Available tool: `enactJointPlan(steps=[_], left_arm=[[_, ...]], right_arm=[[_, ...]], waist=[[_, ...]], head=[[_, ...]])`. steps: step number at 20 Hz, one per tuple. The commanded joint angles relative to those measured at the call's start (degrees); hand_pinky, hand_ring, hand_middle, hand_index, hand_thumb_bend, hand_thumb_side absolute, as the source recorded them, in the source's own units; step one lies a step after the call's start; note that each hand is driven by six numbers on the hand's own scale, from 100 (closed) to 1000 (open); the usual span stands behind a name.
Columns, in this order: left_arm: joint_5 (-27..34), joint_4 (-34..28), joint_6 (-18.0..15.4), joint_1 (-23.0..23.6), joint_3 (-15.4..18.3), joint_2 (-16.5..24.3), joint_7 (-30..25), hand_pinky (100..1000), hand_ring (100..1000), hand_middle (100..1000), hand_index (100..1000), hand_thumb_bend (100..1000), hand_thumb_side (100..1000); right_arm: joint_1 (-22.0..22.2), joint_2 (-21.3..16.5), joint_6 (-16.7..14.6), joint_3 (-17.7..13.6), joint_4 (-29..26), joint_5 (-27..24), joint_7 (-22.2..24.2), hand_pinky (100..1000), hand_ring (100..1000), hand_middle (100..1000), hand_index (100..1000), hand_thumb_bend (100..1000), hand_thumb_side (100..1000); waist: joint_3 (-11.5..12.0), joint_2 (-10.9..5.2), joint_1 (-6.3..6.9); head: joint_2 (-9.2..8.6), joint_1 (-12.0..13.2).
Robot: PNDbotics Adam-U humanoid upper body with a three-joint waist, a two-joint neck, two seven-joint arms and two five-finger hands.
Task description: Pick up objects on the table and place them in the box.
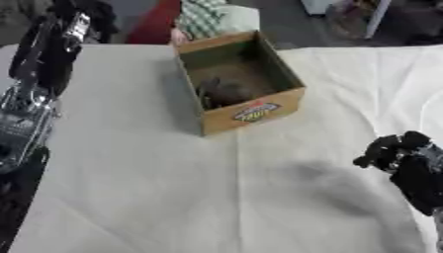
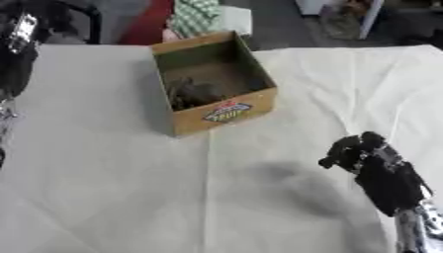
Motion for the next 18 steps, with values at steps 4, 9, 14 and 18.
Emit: enactJointPlan(steps=[4,9,14,18], left_arm=[[0.9,-3.6,3.1,1.8,1.7,-3.7,-0.7,759,576,565,673,100,813],[0.4,-4.4,4.2,3.2,1.8,-5.3,-0.7,757,572,562,672,100,823],[0.3,-5.0,4.7,3.7,1.9,-5.9,-0.6,755,571,561,671,100,825],[0.5,-5.5,4.8,3.8,1.7,-6.0,-0.7,754,572,561,669,100,825]], right_arm=[[-0.3,-1.2,0.2,-0.4,-1.4,-0.4,-0.3,678,542,551,661,100,855],[-0.1,-1.3,0.3,-0.4,-1.4,-0.3,-0.2,678,542,551,661,100,855],[0.1,-1.4,0.5,-0.5,-1.6,-0.4,-0.4,679,542,551,661,100,859],[-0.1,-1.4,0.4,-0.4,-1.6,-0.4,-0.3,679,542,551,661,100,855]], waist=[[0.3,-0.92,0.06],[0.8,-0.96,0.16],[0.8,-0.97,0.24],[1.1,-0.94,0.17]], head=[[1.43,0.6],[2.24,0.6],[2.38,0.2],[2.21,0.3]])
